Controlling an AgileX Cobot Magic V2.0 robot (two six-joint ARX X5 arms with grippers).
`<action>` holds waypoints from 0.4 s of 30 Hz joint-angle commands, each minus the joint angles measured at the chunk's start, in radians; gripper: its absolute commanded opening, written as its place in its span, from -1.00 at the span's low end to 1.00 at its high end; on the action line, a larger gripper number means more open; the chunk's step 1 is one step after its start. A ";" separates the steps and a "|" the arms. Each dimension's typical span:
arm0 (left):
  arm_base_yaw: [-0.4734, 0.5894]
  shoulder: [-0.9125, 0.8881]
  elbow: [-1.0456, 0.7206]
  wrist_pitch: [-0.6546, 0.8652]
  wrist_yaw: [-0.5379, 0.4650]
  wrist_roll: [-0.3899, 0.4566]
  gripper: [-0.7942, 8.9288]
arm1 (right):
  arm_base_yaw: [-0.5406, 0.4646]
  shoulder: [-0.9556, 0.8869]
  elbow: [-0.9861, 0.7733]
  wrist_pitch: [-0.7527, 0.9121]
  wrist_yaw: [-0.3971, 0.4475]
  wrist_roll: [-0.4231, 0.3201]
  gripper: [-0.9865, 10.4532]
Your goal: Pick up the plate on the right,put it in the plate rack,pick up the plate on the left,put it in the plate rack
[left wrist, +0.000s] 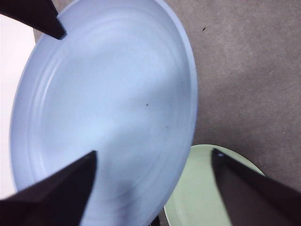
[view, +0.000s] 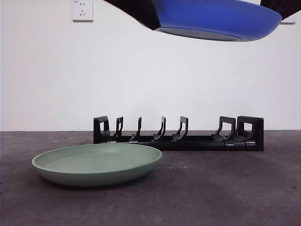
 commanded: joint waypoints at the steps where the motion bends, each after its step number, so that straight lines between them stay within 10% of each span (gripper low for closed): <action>1: 0.002 0.005 0.002 0.006 0.005 -0.012 -0.53 | 0.001 0.001 0.004 0.006 -0.010 -0.003 -0.86; 12: 0.000 0.005 0.002 -0.016 0.020 -0.027 -0.85 | 0.000 0.002 0.004 0.011 0.078 0.000 -0.86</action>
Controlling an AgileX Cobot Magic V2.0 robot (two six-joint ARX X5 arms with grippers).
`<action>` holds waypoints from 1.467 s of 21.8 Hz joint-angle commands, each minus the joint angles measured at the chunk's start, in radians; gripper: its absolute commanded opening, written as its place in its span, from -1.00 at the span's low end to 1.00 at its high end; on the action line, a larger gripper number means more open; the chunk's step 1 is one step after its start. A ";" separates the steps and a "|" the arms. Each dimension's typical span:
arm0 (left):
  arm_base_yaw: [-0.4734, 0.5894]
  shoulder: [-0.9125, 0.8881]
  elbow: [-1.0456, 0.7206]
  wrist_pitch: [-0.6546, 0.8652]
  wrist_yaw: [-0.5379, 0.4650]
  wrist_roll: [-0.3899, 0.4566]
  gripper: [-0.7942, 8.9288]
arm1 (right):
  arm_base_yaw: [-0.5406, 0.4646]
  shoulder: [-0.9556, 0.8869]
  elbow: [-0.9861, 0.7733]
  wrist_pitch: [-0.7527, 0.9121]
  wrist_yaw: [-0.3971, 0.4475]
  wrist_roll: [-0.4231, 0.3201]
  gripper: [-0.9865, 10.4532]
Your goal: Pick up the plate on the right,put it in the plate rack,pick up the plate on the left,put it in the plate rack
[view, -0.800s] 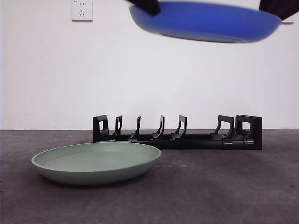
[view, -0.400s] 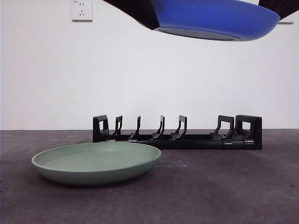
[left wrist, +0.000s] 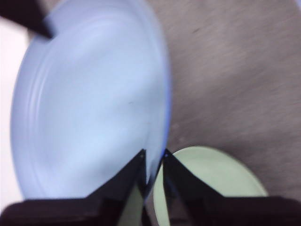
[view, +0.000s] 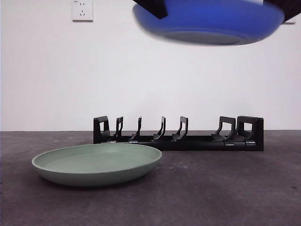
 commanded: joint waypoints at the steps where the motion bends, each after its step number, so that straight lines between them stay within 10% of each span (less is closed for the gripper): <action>1: 0.002 0.001 0.002 0.006 0.004 -0.037 -0.85 | 0.000 0.002 0.002 -0.008 0.033 -0.007 -0.86; 13: 0.002 0.001 0.002 -0.014 0.012 -0.069 -0.85 | 0.000 0.002 0.002 0.021 0.028 -0.007 -0.80; 18: 0.003 0.001 0.002 -0.022 0.026 -0.087 -0.85 | 0.000 -0.001 0.003 0.060 0.015 -0.007 -0.29; 32: 0.287 0.001 0.002 0.195 0.497 -0.448 -0.85 | 0.000 -0.233 0.131 0.300 0.029 0.090 -0.22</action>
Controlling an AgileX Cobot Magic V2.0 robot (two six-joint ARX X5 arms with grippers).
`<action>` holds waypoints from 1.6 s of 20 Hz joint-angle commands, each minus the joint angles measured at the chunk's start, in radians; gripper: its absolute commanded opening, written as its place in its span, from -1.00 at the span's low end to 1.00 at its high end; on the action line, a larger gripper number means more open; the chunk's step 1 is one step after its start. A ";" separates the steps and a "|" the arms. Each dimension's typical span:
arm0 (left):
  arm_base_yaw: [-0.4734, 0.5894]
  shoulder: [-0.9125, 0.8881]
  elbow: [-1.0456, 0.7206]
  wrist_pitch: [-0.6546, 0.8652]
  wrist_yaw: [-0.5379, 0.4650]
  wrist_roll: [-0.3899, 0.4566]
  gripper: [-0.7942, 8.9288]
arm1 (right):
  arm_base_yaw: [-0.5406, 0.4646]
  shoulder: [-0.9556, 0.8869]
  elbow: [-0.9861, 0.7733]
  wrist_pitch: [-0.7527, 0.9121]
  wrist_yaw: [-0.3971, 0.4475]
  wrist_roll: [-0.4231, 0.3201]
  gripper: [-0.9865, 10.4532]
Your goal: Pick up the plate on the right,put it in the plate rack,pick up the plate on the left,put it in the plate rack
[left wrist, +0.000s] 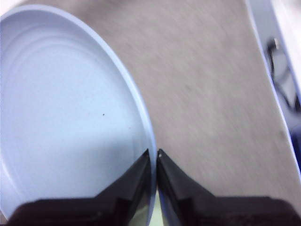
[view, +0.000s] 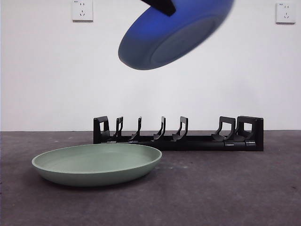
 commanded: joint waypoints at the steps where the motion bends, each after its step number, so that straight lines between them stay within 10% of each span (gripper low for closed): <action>1: 0.098 -0.004 0.002 0.150 0.122 -0.170 -0.85 | 0.000 -0.055 0.002 0.006 0.026 0.030 -0.22; 5: 0.267 0.014 0.002 0.431 0.319 -0.434 -0.85 | 0.000 -0.105 0.001 -0.069 0.029 0.024 -0.22; 20: 0.461 0.271 0.002 0.838 0.420 -0.834 -0.85 | 0.001 -0.108 -0.006 -0.305 0.026 -0.073 -0.22; 32: 0.510 0.435 0.002 0.860 0.388 -0.826 -0.85 | 0.001 -0.108 -0.006 -0.331 0.026 -0.089 -0.22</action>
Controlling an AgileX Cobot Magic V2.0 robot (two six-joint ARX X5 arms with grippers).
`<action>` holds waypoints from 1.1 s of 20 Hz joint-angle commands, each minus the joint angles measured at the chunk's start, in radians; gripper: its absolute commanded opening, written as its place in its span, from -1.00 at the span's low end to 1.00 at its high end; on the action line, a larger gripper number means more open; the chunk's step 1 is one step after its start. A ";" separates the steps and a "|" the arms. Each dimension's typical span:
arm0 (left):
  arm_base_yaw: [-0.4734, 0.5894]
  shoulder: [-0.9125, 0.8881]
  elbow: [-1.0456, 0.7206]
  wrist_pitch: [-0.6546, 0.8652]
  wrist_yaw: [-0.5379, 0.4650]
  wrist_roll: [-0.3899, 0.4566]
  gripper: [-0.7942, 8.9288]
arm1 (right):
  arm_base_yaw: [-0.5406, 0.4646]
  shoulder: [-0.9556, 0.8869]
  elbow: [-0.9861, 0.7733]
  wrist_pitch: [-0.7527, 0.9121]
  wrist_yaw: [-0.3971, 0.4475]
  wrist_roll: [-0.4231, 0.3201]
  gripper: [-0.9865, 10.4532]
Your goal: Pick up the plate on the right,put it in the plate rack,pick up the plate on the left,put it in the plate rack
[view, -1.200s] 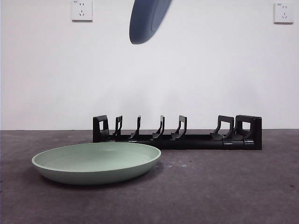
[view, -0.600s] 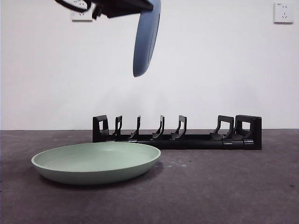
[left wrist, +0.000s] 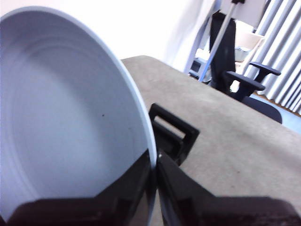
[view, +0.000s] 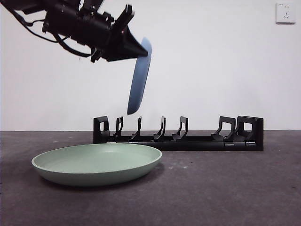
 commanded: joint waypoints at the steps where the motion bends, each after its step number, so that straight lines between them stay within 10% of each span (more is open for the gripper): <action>1: 0.011 0.029 0.000 0.018 -0.002 0.021 -0.85 | 0.001 0.001 -0.008 -0.001 0.000 -0.020 -0.22; 22: 0.014 0.107 0.000 -0.158 -0.130 0.177 -0.83 | 0.001 0.003 -0.008 -0.002 0.000 -0.025 -0.22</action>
